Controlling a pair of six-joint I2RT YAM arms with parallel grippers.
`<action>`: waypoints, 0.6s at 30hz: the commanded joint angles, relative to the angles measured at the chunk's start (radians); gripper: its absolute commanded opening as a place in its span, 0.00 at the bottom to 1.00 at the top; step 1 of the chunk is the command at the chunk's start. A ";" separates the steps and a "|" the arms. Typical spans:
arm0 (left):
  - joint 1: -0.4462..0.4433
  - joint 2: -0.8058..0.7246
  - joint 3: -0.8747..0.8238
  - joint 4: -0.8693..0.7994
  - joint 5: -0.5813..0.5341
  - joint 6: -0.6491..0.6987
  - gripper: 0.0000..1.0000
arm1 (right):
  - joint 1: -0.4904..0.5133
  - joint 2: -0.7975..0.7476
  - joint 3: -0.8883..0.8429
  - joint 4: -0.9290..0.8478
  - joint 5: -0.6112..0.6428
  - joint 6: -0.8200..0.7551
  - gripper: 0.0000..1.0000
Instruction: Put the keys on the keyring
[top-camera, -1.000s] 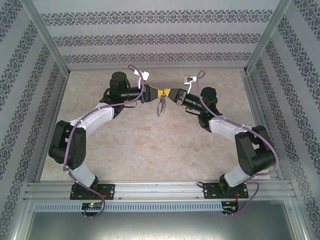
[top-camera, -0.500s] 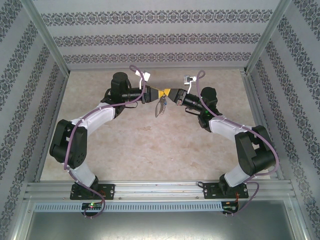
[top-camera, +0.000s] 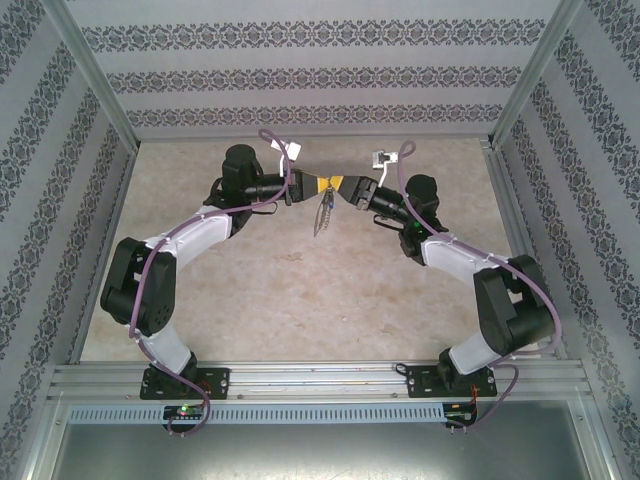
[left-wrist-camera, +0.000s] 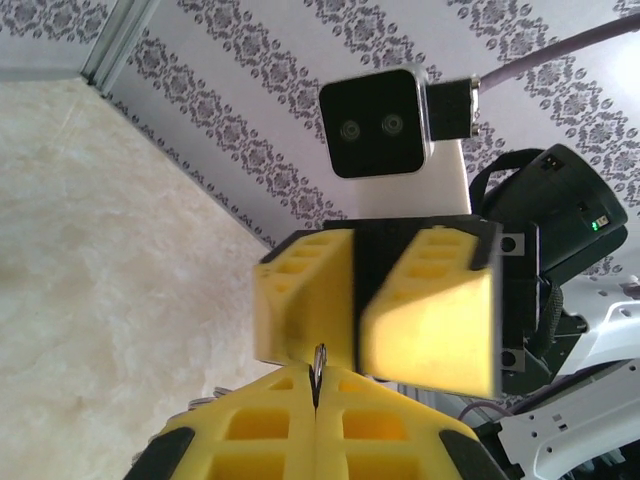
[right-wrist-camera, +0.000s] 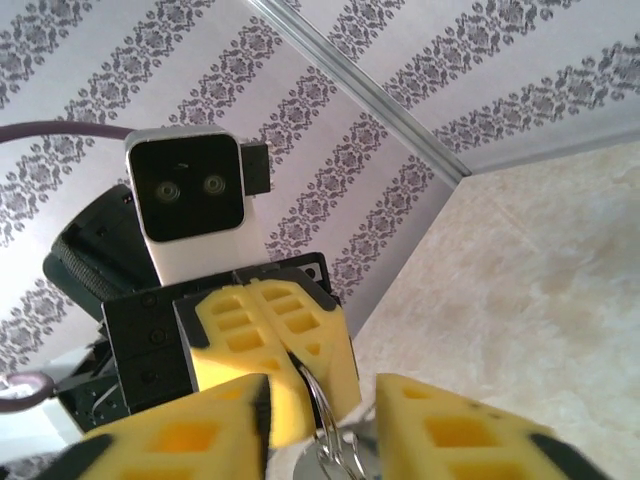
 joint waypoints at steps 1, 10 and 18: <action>-0.011 -0.021 -0.019 0.113 0.007 -0.022 0.00 | -0.027 -0.088 -0.059 0.002 0.035 -0.034 0.47; -0.038 -0.048 -0.057 0.147 -0.056 -0.043 0.00 | 0.051 -0.267 -0.224 -0.227 0.254 -0.247 0.64; -0.056 -0.071 -0.115 0.200 -0.143 -0.098 0.00 | 0.141 -0.325 -0.275 -0.308 0.413 -0.376 0.65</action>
